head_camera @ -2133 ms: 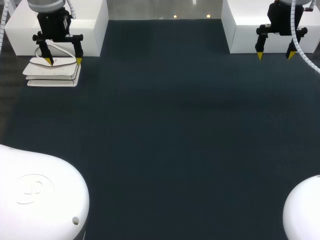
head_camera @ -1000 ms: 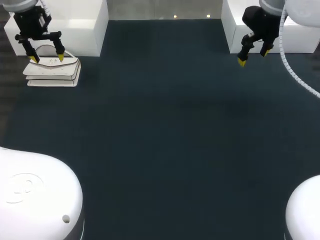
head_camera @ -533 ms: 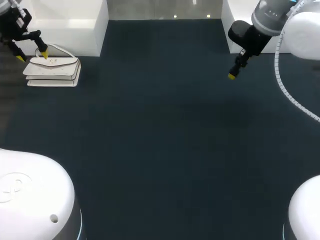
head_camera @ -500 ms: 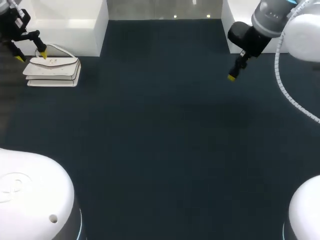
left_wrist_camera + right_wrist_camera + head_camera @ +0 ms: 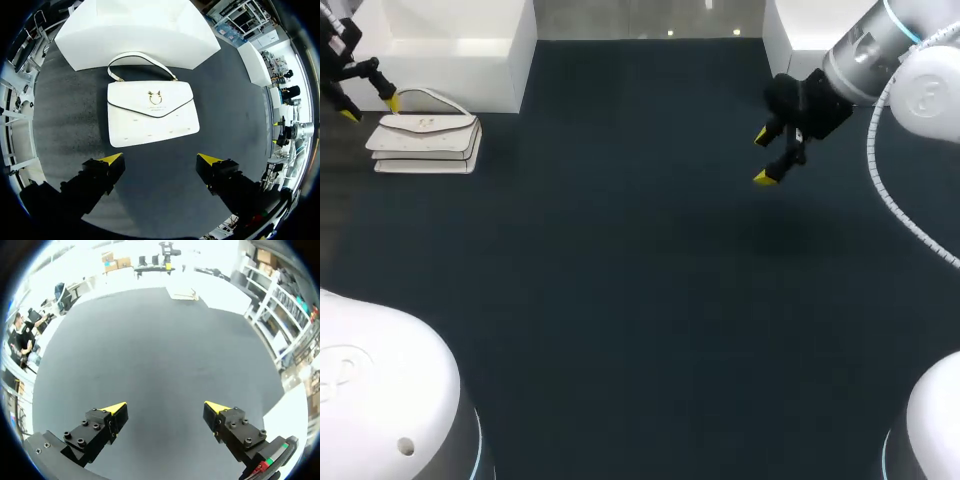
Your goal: Pick up the bag, open it, inspect its contents, close it, and place it on the opposite side
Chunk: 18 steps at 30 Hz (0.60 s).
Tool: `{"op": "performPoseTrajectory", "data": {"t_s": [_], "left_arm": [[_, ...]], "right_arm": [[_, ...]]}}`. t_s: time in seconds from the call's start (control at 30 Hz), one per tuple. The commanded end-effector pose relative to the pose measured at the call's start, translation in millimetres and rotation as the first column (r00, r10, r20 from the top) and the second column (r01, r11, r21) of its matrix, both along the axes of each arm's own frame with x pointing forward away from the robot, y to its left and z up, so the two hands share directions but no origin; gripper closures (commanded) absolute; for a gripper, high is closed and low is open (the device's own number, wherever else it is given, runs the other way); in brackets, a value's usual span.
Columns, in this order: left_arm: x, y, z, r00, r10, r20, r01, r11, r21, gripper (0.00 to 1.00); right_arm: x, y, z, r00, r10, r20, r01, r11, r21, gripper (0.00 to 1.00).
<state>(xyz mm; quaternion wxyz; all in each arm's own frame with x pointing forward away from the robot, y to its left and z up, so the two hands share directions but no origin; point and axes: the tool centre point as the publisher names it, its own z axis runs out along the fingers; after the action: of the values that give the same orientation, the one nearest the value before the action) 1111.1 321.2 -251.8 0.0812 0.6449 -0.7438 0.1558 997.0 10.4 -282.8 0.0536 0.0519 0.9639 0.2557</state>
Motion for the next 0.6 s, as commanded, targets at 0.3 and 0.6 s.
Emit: {"op": "performPoseTrajectory", "data": {"t_s": [0.3, 0.6], "left_arm": [[26.2, 20.0, -7.6, 0.999, -0.031, 0.021, 0.035, 0.985, -0.171, 0.0], [26.2, 20.0, -7.6, 0.999, -0.031, 0.021, 0.035, 0.985, -0.171, 0.0]], "right_arm": [[12.6, 24.8, -12.3, 0.992, 0.112, -0.055, -0.113, 0.993, -0.017, 0.0], [12.6, 24.8, -12.3, 0.992, 0.112, -0.055, -0.113, 0.993, -0.017, 0.0]]}}
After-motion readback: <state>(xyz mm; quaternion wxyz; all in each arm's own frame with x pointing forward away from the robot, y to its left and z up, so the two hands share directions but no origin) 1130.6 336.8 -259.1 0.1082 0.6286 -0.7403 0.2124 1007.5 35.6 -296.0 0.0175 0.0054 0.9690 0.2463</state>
